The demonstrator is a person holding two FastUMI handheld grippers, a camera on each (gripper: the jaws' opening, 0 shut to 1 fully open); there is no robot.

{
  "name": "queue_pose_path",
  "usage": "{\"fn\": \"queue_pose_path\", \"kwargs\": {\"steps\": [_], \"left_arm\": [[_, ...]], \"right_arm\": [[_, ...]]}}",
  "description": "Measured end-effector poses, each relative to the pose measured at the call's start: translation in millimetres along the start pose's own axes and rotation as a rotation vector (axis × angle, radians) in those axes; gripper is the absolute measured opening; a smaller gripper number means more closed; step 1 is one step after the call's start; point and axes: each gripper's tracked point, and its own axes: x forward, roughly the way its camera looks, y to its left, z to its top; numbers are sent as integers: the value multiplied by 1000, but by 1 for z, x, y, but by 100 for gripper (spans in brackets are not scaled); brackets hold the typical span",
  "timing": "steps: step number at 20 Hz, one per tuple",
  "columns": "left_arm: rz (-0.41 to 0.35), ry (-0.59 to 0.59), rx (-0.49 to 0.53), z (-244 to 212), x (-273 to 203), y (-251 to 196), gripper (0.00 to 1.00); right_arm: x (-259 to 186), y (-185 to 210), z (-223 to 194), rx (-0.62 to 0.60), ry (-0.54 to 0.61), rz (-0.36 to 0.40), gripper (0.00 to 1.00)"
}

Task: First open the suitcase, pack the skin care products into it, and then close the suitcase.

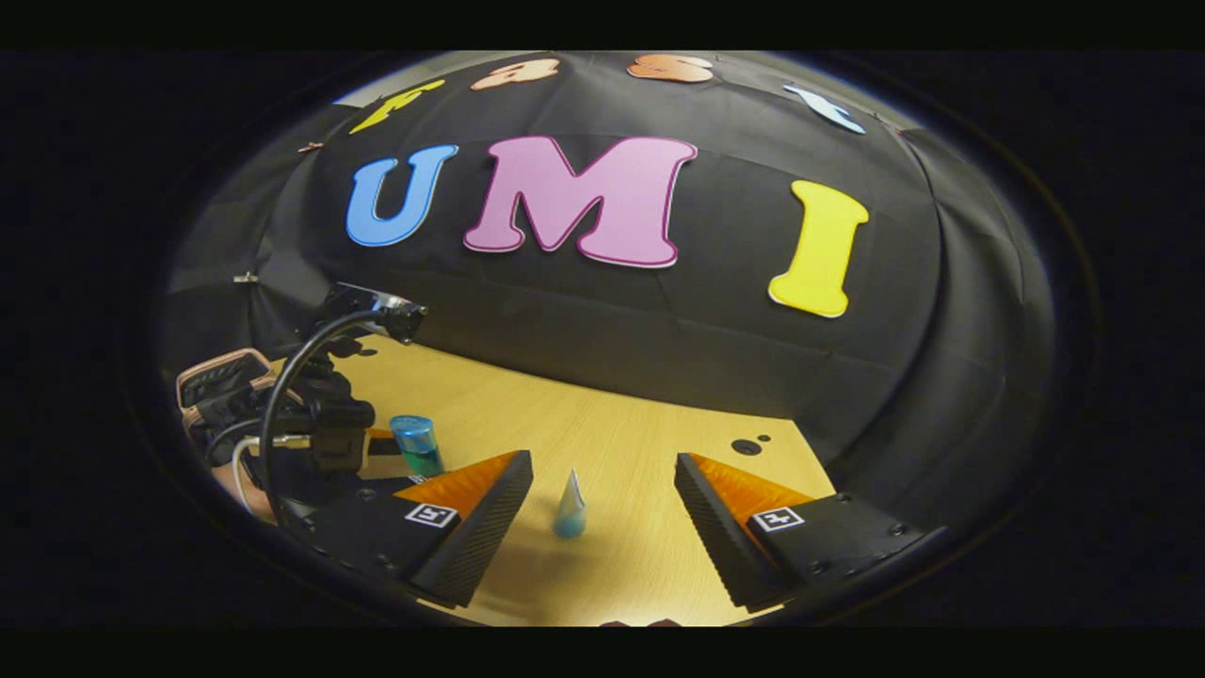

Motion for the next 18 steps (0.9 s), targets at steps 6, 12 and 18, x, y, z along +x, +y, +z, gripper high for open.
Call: {"fn": "queue_pose_path", "kwargs": {"steps": [6,12,18], "left_arm": [[39,17,11,-6,4,9,49],[38,21,30,-5,7,6,49],[35,16,10,-5,7,7,47]], "right_arm": [[18,-2,-33,19,61,0,97],[54,20,-77,99,181,41,97],[83,33,-125,159,315,45,96]]}}
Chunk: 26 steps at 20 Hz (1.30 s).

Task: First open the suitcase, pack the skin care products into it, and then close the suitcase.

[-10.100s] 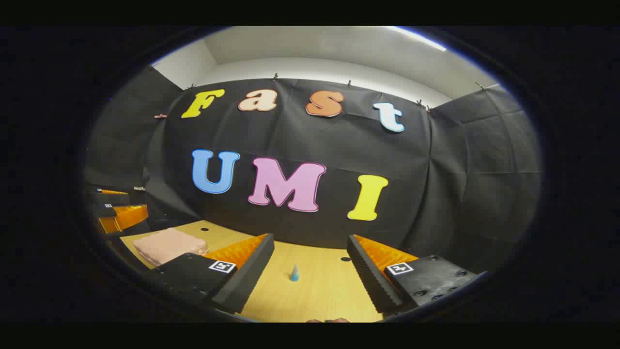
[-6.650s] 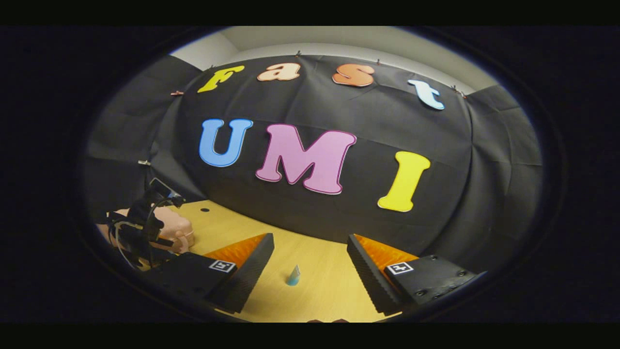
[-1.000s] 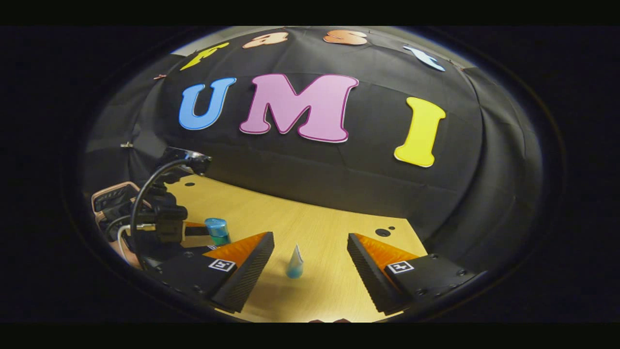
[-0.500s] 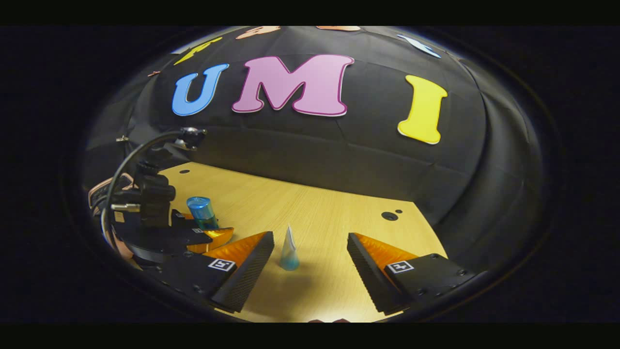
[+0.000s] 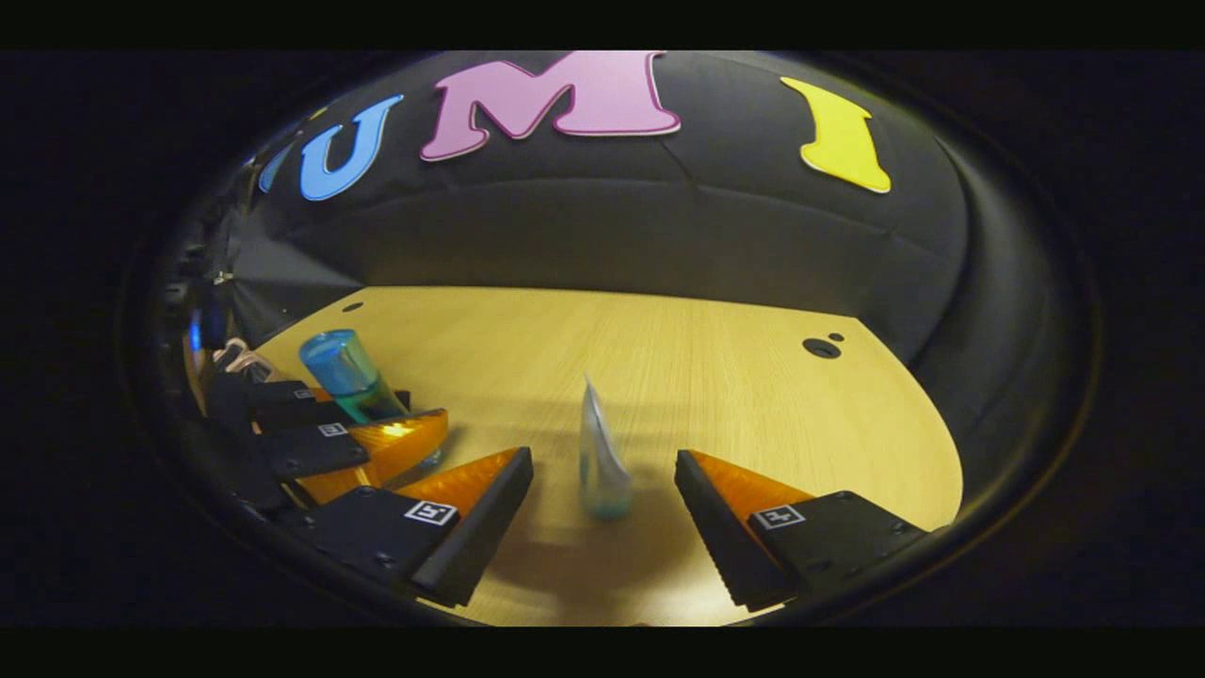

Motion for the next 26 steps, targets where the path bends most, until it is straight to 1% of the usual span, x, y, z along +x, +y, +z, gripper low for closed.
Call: {"fn": "queue_pose_path", "kwargs": {"steps": [1,2,3,4,5,8,9,10,11,12,13,14,15,16,17,18,19,21,23,24,25,26], "left_arm": [[1,-2,1,1,1,-1,49],[4,9,3,0,1,-1,47],[7,30,1,-1,2,-1,49],[3,52,-7,-1,0,-2,47],[-5,59,-20,1,-1,-4,49],[-34,90,-60,6,-7,-8,46],[-40,102,-59,10,-12,-8,46],[-50,102,-51,16,-20,-7,49],[-63,101,-38,23,-30,-6,46],[-82,101,-24,32,-43,-5,46],[-104,107,-9,41,-59,-3,45],[-125,110,9,51,-77,1,45],[-137,113,33,61,-97,8,45],[-145,122,58,69,-112,18,48],[-149,143,81,75,-132,30,45],[-156,171,100,75,-153,42,41],[-173,209,105,70,-171,53,45],[-187,316,91,48,-200,81,45],[-145,424,86,18,-220,121,45],[-110,477,83,-2,-224,142,41],[-59,523,66,-19,-228,164,45],[-25,580,51,-38,-229,185,45]], "right_arm": [[5,-1,-9,16,34,-8,95],[9,-9,-1,30,7,-44,67],[11,-13,0,37,7,-65,39],[7,-15,-1,45,9,-69,36],[5,-16,-2,52,17,-67,36],[-6,-24,-1,72,32,-70,36],[-13,-27,2,81,25,-71,36],[-21,-28,7,88,12,-70,36],[-33,-28,13,95,-1,-66,36],[-45,-25,20,103,-19,-58,36],[-56,-23,26,110,-34,-48,31],[-68,-19,33,121,-50,-38,36],[-78,-12,40,130,-65,-22,36],[-91,-5,46,129,-79,-6,36],[-100,3,50,120,-91,9,36],[-110,13,55,110,-102,27,36],[-119,24,58,97,-111,47,36],[-136,49,64,76,-134,89,36],[-154,74,66,67,-147,125,36],[-165,87,67,69,-155,143,36],[-174,98,68,71,-164,155,36],[-181,109,68,67,-172,165,36]]}}
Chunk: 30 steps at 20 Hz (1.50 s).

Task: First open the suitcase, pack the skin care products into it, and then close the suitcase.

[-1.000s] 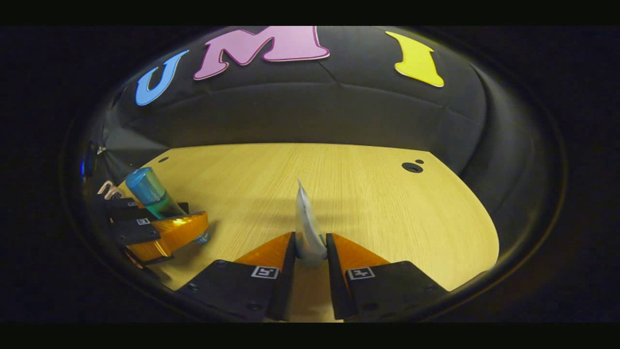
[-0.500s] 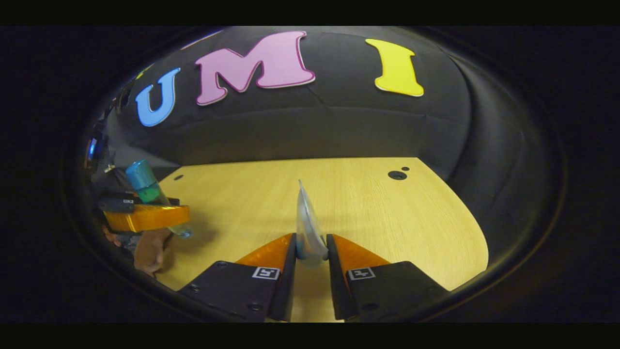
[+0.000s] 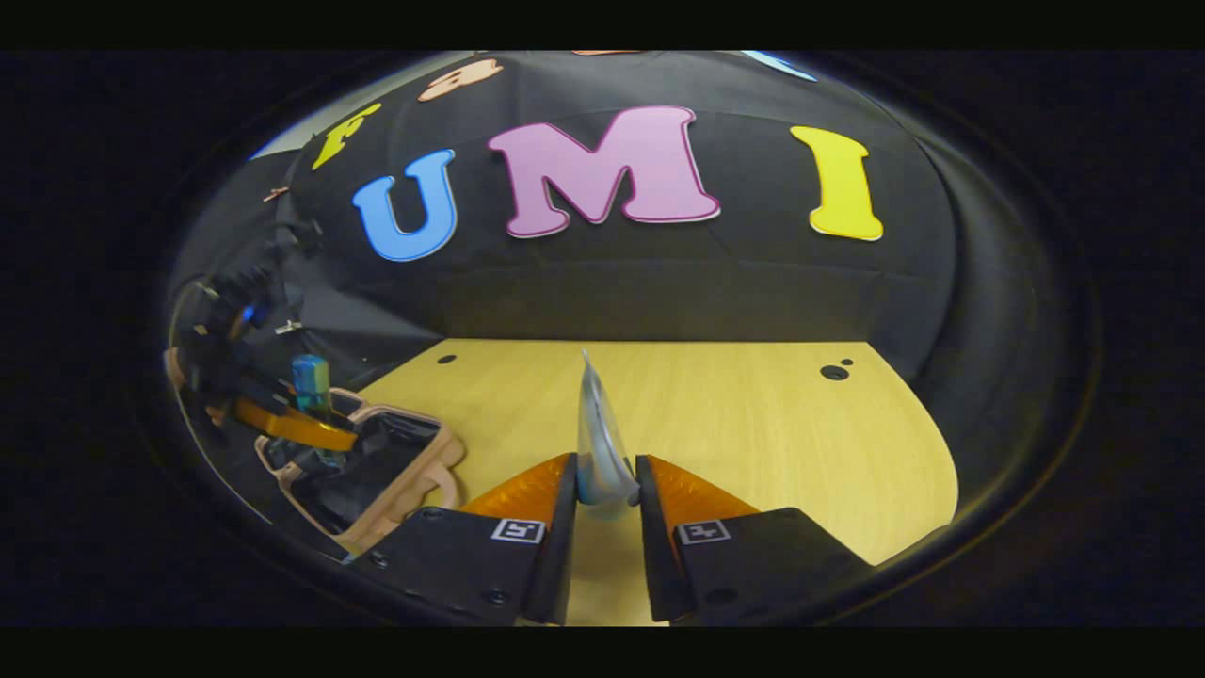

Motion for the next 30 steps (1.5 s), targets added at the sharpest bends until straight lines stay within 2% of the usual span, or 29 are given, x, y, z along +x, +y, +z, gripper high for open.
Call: {"fn": "queue_pose_path", "kwargs": {"steps": [2,4,6,7,9,13,14,16,17,18,19,20,21,22,23,26,27,30], "left_arm": [[35,120,-53,-31,27,20,45],[47,230,-98,-60,51,21,42],[59,320,-113,-86,65,21,48],[76,365,-114,-99,74,21,47],[93,428,-148,-123,80,23,47],[63,509,-265,-149,103,21,45],[63,500,-272,-147,104,22,46],[55,466,-241,-144,107,23,47],[49,457,-239,-145,105,23,53],[46,448,-251,-147,105,23,52],[35,443,-271,-149,105,21,54],[15,432,-291,-149,102,16,61],[15,413,-294,-148,100,16,71],[-3,390,-296,-145,99,12,74],[-11,356,-292,-138,96,10,79],[-35,138,-215,-97,77,10,100],[-37,63,-199,-83,65,13,95],[-66,-142,-208,-54,16,17,96]], "right_arm": [[-10,14,-7,-21,17,8,36],[-20,25,-6,-7,18,13,36],[-31,37,0,12,4,25,35],[-37,40,5,4,-7,25,36],[-46,44,8,-19,-26,27,36],[-56,55,-1,-26,-13,33,36],[-58,58,-4,-28,-6,33,36],[-61,67,-2,-25,-12,41,29],[-61,74,0,-21,-20,52,36],[-62,81,-2,-22,-20,61,36],[-62,86,-3,-30,-16,63,36],[-62,93,-3,-40,-14,68,43],[-61,99,-3,-49,-12,73,29],[-60,107,-3,-59,-8,81,36],[-59,114,-3,-68,-3,87,36],[-50,143,-7,-77,30,126,36],[-45,154,-10,-75,50,144,36],[-28,202,-30,-17,181,244,36]]}}
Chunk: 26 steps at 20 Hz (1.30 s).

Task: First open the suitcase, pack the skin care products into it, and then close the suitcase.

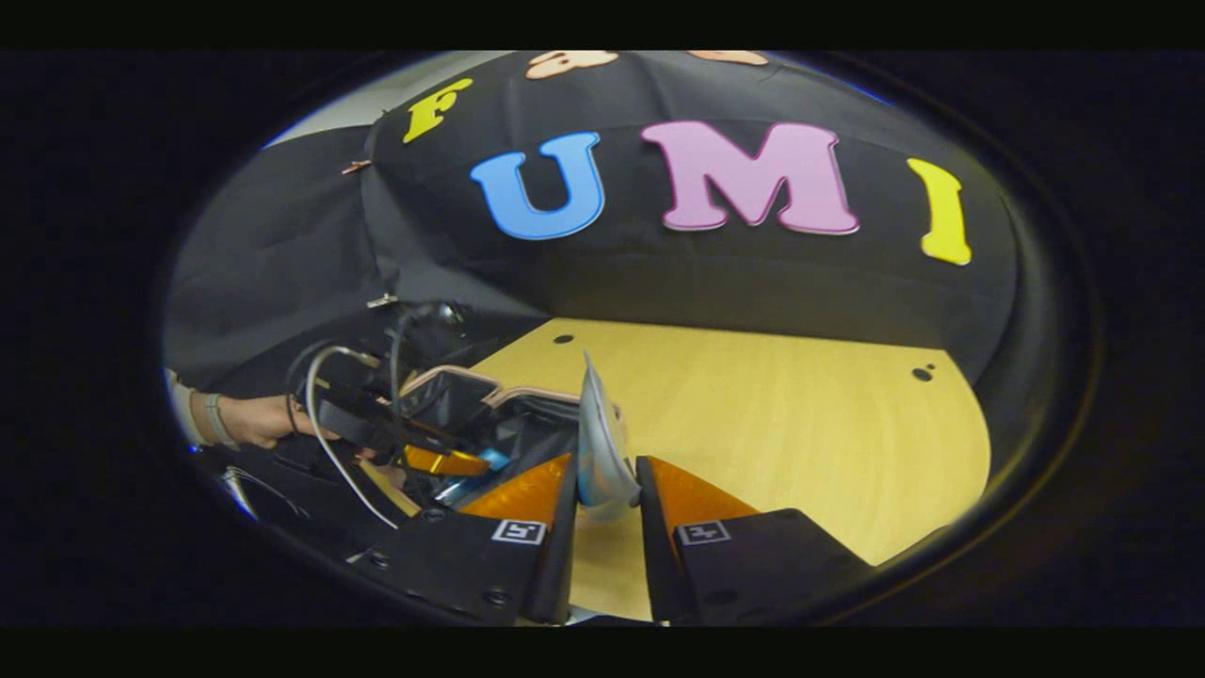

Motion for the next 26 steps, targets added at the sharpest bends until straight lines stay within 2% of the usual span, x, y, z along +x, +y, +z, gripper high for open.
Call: {"fn": "queue_pose_path", "kwargs": {"steps": [2,4,8,10,13,15,18,19,21,22,23,25,26], "left_arm": [[-7,-112,-4,12,-41,13,96],[2,-205,-12,11,-77,31,96],[57,-313,-99,-17,-146,81,96],[116,-324,-143,-43,-168,114,96],[182,-324,-193,-76,-188,154,96],[224,-320,-287,-102,-193,190,96],[200,-317,-422,-113,-191,220,97],[208,-309,-432,-112,-184,233,96],[243,-291,-424,-103,-170,264,96],[256,-283,-423,-97,-162,278,96],[266,-272,-431,-90,-155,291,96],[282,-255,-453,-72,-143,324,96],[303,-241,-466,-69,-136,343,96]], "right_arm": [[24,36,-10,139,100,102,36],[54,63,-29,241,213,143,36],[114,85,-102,232,499,89,36],[129,91,-143,236,646,29,36],[145,87,-179,193,766,-92,36],[147,77,-192,182,804,-185,36],[146,69,-188,239,783,-271,36],[144,66,-188,238,774,-282,30],[136,68,-185,259,764,-267,34],[131,72,-177,271,742,-258,43],[129,78,-170,284,709,-227,48],[119,95,-138,278,581,-145,84],[115,101,-122,269,505,-102,84]]}}
